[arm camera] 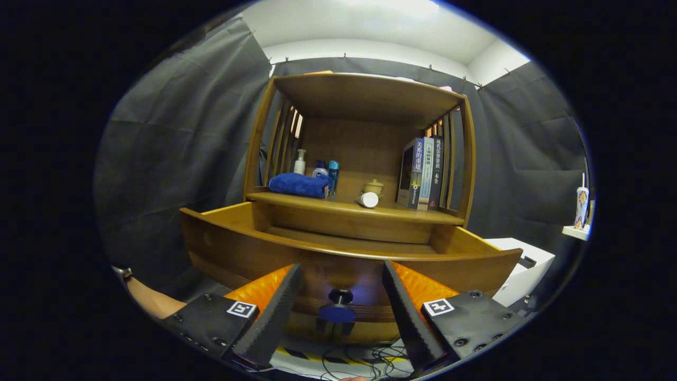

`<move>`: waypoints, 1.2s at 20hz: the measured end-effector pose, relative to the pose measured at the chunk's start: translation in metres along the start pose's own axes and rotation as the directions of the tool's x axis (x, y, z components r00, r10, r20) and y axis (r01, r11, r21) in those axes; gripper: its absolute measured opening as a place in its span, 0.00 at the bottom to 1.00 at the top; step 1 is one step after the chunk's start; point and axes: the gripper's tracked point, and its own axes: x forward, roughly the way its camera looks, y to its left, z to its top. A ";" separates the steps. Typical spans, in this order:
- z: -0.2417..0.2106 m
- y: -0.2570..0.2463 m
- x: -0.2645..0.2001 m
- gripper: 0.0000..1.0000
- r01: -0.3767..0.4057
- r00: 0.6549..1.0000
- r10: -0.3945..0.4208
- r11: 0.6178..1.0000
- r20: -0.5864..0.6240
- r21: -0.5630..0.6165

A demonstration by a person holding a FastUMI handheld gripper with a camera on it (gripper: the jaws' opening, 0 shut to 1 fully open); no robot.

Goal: Pull open the drawer, take out the items inside it, and place them on the countertop above the cabinet.

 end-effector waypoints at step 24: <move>0.003 -0.020 0.105 1.00 0.074 0.997 -0.074 0.997 0.009 -0.010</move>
